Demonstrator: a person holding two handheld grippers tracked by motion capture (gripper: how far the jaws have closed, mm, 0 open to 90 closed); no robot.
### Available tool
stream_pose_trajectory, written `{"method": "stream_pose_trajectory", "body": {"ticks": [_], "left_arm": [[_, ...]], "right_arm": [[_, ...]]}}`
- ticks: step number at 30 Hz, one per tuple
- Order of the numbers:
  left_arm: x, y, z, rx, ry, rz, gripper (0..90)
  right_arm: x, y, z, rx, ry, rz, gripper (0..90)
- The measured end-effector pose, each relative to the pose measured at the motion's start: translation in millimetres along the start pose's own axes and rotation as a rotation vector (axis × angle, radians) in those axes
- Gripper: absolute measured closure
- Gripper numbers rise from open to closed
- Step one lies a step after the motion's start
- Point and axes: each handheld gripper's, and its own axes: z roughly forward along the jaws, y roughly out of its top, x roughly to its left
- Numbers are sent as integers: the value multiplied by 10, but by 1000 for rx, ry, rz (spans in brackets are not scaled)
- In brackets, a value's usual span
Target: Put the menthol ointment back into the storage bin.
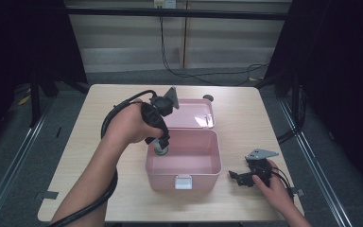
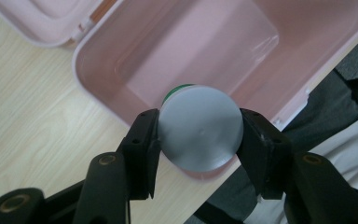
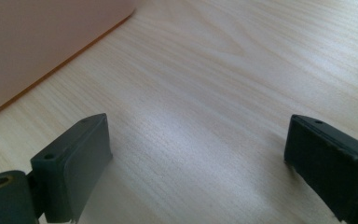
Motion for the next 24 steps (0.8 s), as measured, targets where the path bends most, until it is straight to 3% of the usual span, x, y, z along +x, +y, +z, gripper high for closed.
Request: {"method": "stream_pose_trajectory", "body": {"ticks": [11, 16, 24], "left_arm": [[-14, 198, 210, -4, -7, -66, 504], [-16, 274, 321, -3, 20, -114, 504], [2, 348, 501, 2, 21, -192, 504]], "right_arm": [[0, 0, 0, 0, 0, 0, 66], [0, 0, 0, 0, 0, 0, 66], [0, 0, 0, 0, 0, 0, 66]]}}
